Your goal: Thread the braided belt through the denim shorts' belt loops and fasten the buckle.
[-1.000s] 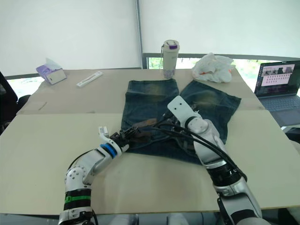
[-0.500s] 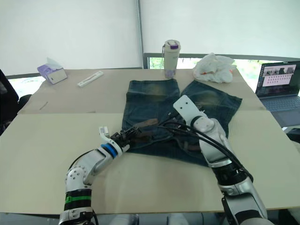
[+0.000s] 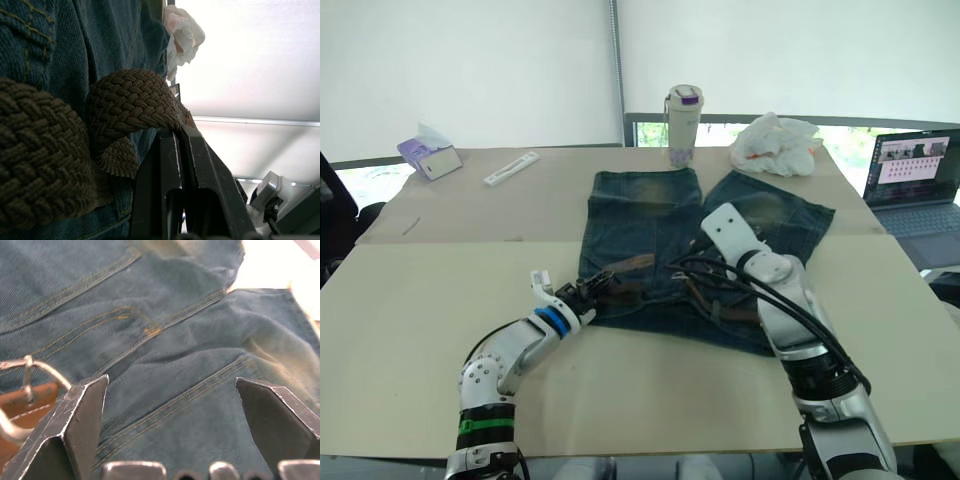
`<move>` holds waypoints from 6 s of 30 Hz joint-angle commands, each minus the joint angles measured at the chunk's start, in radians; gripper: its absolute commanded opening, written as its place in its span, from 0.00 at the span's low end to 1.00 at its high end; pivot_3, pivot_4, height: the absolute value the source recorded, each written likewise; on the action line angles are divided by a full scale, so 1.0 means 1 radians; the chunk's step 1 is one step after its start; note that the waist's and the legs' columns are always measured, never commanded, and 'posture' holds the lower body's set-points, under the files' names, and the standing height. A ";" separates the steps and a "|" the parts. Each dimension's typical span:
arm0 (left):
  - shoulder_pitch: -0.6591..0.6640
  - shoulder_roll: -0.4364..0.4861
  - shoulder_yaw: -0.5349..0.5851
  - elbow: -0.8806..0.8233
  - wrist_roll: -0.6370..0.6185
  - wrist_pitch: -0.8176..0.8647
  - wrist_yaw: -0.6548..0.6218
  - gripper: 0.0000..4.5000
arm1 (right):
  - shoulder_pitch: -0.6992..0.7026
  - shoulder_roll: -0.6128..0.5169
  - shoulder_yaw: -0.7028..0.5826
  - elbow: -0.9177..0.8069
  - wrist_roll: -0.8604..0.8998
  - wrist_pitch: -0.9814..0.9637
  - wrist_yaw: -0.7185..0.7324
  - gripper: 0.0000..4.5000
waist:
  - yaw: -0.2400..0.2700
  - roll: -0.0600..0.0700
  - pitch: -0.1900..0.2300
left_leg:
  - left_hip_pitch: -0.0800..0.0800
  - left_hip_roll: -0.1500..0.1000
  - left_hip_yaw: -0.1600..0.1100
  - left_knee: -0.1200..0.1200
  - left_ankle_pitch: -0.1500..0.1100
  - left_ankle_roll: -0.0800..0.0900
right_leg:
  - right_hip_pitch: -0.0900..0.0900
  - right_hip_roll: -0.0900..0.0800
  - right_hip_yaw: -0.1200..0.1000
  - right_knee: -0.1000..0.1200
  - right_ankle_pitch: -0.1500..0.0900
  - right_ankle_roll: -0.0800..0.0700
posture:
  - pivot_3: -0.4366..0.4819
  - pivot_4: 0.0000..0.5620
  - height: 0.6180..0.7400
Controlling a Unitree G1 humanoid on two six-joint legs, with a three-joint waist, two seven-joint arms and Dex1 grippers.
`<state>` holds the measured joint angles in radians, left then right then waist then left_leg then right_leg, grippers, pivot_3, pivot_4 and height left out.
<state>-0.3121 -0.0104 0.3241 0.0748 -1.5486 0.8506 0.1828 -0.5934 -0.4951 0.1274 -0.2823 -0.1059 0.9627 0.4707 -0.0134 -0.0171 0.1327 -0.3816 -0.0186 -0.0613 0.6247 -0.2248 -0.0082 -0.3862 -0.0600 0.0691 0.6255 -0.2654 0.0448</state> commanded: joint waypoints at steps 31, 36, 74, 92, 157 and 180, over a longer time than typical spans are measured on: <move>-0.037 0.012 0.006 0.008 0.015 0.000 0.008 0.00 | 0.271 -0.130 0.183 -0.144 -0.105 -0.367 0.061 0.41 | 0.001 -0.001 0.000 | 0.001 0.000 0.000 0.000 0.000 0.000 | 0.001 0.000 0.000 -0.001 0.000 0.001 | 0.48 0.27 1.00; -0.039 0.012 0.006 0.010 0.016 0.001 0.006 0.00 | 0.271 -0.127 0.169 -0.137 -0.122 -0.392 0.038 0.03 | 0.002 -0.001 0.000 | 0.000 0.000 0.000 0.000 0.000 0.000 | 0.001 0.000 0.000 -0.001 0.000 0.001 | 0.48 0.27 1.00; -0.241 -0.147 0.002 0.107 -0.119 -0.032 0.241 0.00 | 0.427 0.351 -0.049 -0.068 -0.017 -0.873 -0.334 0.01 | -0.001 0.000 0.000 | 0.000 0.000 0.004 0.000 0.000 0.000 | 0.000 0.000 0.000 0.000 0.000 0.000 | 0.48 0.27 1.00; -0.227 -0.148 -0.021 0.008 -0.238 -0.043 0.276 0.00 | 0.396 0.341 -0.059 0.050 -0.058 -1.016 -0.375 0.01 | 0.000 0.000 0.000 | 0.000 0.000 0.005 0.000 0.000 0.000 | 0.000 0.000 0.000 0.000 0.000 0.000 | 0.48 0.27 1.00; -0.226 -0.154 -0.094 0.119 -0.137 -0.055 0.127 0.00 | 0.456 0.170 0.017 -0.028 0.061 -0.920 -0.054 0.46 | 0.001 -0.001 0.000 | 0.000 0.000 0.006 0.001 0.000 0.000 | 0.002 0.001 0.000 -0.001 0.000 0.000 | 0.48 0.27 1.00; -0.236 -0.159 -0.073 0.145 -0.097 -0.021 0.122 0.00 | 0.234 0.513 -0.477 -0.108 1.207 -0.111 -0.688 0.74 | 0.002 0.001 -0.001 | -0.002 0.000 0.004 0.001 0.000 0.001 | 0.001 0.000 0.000 -0.001 0.000 0.000 | 0.48 0.27 1.00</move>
<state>-0.5399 -0.1597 0.2497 0.2319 -1.6482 0.8170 0.3140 -0.3422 0.0163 -0.3337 -0.3782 1.0692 0.8743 -0.1918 -0.0112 -0.0158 0.1317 -0.3838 -0.0189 -0.0575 0.6258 -0.2249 -0.0077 -0.3855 -0.0600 0.0689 0.6250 -0.2657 0.0452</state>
